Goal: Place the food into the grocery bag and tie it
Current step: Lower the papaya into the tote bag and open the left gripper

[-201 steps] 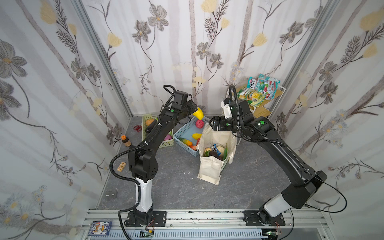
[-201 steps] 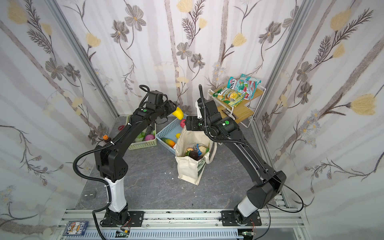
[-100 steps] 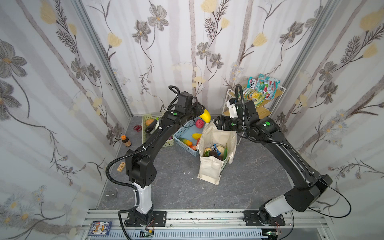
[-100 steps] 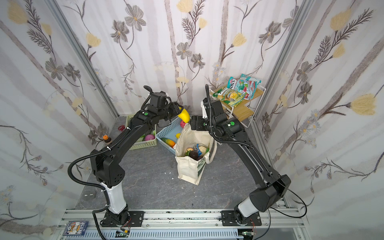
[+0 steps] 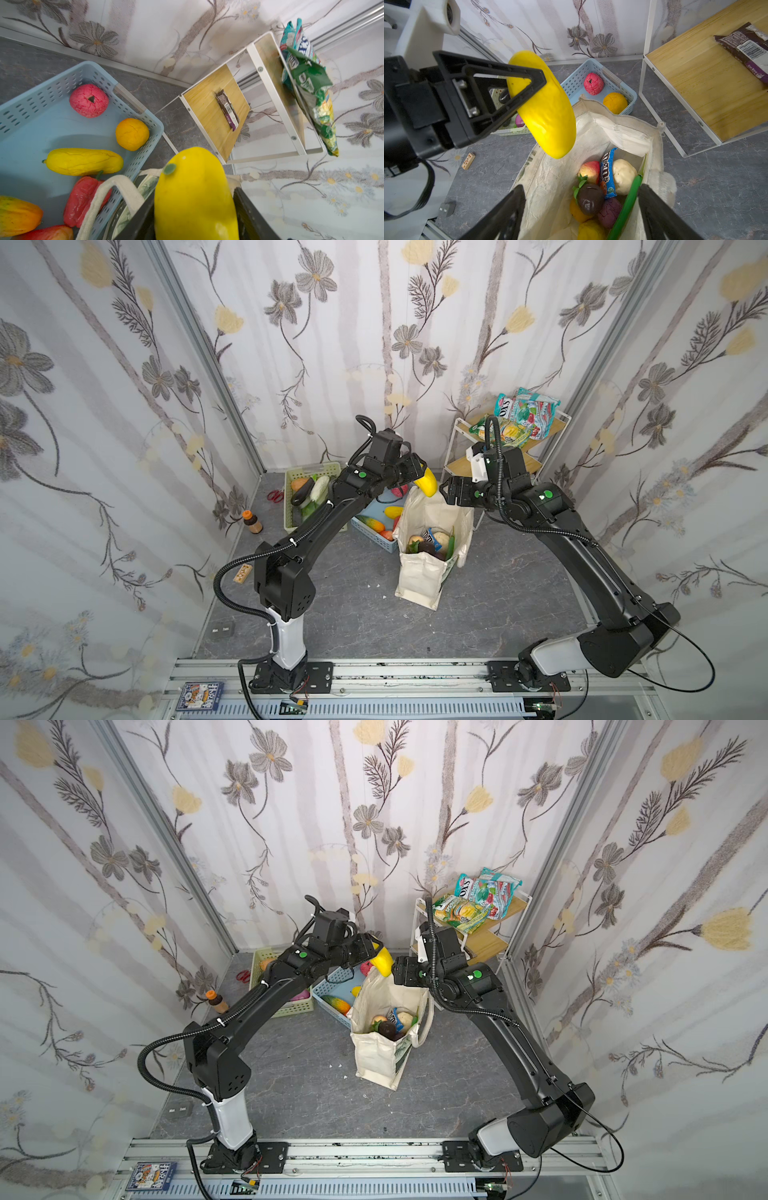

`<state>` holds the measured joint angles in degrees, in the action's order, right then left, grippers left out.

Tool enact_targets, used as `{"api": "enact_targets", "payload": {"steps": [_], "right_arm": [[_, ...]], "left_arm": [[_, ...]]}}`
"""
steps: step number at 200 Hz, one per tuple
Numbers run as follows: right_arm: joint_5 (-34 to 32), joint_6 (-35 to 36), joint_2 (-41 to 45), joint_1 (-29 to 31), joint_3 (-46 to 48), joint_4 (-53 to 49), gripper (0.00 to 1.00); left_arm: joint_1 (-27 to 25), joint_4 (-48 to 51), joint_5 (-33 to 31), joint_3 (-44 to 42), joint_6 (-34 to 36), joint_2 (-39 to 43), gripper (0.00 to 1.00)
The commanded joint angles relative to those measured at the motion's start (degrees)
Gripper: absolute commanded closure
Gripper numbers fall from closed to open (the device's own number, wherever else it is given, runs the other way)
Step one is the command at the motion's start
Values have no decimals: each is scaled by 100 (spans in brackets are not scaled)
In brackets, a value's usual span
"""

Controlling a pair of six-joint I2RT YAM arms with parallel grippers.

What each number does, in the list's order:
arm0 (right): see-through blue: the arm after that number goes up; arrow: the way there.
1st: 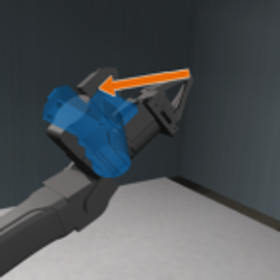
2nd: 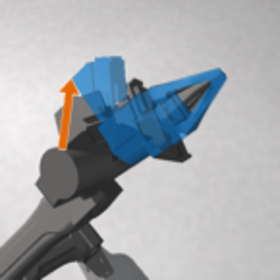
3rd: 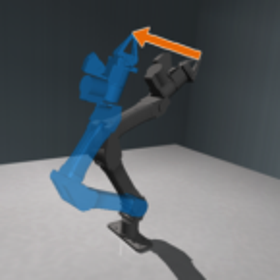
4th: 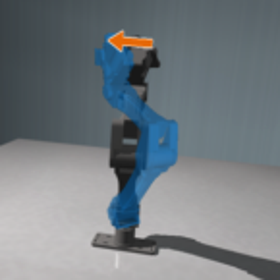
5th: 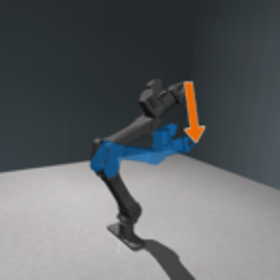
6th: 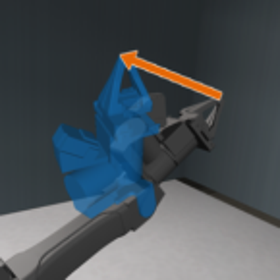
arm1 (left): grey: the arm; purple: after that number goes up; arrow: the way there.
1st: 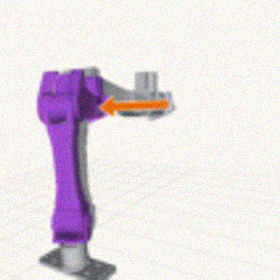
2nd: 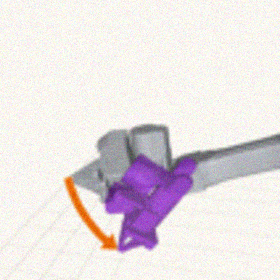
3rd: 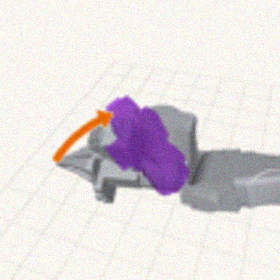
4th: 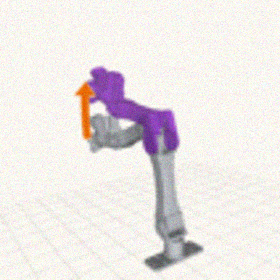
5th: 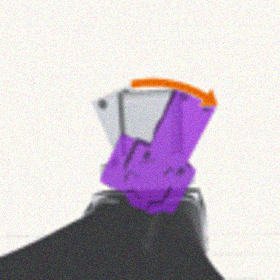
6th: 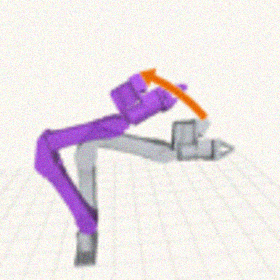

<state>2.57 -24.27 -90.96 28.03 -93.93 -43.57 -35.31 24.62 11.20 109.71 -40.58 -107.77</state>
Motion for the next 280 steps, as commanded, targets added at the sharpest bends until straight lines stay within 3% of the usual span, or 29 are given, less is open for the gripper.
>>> {"api": "enact_targets", "payload": {"steps": [1,80,125,215,280], "right_arm": [[-28,67,198,-54,78,214,15],[85,157,480,-184,398,237,15],[514,305,545,-202,529,56,15],[316,297,867,-239,778,-87,15],[296,296,918,-315,808,-101,15]], "left_arm": [[-111,92,36,-118,179,117,45],[-595,607,-149,-250,806,159,45],[-809,1124,-294,6,1357,-12,44],[-1167,1809,-656,218,2176,-344,43],[-1298,1957,-881,27,2230,-585,43]]}}
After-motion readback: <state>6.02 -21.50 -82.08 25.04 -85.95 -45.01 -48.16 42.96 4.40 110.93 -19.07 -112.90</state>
